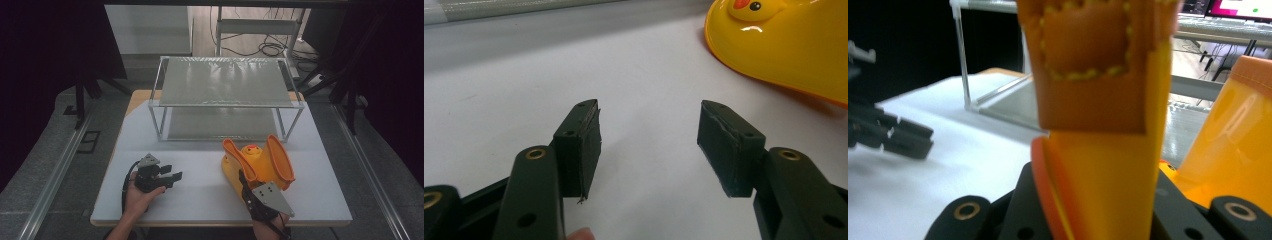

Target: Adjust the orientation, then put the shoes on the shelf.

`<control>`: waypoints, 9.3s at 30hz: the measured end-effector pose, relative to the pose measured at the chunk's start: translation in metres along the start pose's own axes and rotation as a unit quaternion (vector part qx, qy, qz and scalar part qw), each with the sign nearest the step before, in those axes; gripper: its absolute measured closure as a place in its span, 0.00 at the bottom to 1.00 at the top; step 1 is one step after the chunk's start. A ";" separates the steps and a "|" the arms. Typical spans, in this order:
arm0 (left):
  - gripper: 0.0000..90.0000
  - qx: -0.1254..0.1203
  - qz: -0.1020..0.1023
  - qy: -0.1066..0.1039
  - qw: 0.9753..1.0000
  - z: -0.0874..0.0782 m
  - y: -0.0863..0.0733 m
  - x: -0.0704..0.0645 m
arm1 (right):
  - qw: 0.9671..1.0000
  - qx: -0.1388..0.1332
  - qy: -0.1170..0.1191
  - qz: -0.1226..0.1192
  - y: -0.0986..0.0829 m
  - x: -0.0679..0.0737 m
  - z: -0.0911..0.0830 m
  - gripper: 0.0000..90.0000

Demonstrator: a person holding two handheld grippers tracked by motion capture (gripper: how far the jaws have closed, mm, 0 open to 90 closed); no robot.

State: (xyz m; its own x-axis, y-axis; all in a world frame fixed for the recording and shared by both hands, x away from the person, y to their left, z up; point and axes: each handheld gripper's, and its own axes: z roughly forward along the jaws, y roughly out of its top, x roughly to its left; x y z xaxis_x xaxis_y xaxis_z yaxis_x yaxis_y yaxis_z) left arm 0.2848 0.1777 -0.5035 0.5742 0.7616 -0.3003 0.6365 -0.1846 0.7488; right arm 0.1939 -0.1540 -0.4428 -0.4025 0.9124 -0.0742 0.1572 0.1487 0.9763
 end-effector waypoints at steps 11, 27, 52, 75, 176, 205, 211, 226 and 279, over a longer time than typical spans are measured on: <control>0.47 0.001 0.001 0.000 1.000 0.000 0.000 0.001 | 0.998 0.000 -0.003 0.056 -0.005 -0.007 0.002 0.89; 0.47 0.004 0.004 0.001 1.000 0.002 0.000 -0.002 | 0.997 0.043 0.017 0.058 -0.023 -0.022 -0.015 0.48; 0.47 0.008 0.006 -0.002 1.000 0.005 0.000 -0.005 | 0.995 -0.016 0.055 0.084 -0.011 -0.070 -0.096 0.33; 0.47 0.010 0.007 -0.003 1.000 0.006 0.000 -0.007 | 0.993 0.020 0.089 0.075 0.052 -0.128 -0.087 0.34; 0.47 0.015 0.014 -0.004 1.000 0.007 -0.001 -0.008 | 0.870 0.458 0.181 0.002 0.138 -0.105 0.050 0.32; 0.47 0.014 0.016 -0.003 1.000 0.006 -0.001 -0.007 | 0.840 0.525 0.136 0.004 0.108 -0.090 0.074 0.55; 0.47 0.014 0.016 -0.002 1.000 0.006 -0.001 -0.007 | 0.839 0.530 0.125 -0.007 0.107 -0.091 0.077 0.80; 0.47 0.014 0.016 -0.001 1.000 0.005 -0.001 -0.006 | 0.837 0.529 0.136 0.042 0.104 -0.109 0.080 0.96; 0.46 0.023 0.014 -0.002 1.000 0.011 -0.001 -0.007 | 0.893 0.361 0.250 0.100 0.239 -0.131 0.026 0.96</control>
State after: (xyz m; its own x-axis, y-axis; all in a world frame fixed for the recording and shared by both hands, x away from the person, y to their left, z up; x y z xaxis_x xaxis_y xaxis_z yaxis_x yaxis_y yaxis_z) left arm 0.2855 0.1657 -0.5085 0.5939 0.7531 -0.2830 0.6433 -0.2332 0.7293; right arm 0.3077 -0.2281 -0.2051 -0.6251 0.6904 0.3642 0.7389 0.3730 0.5611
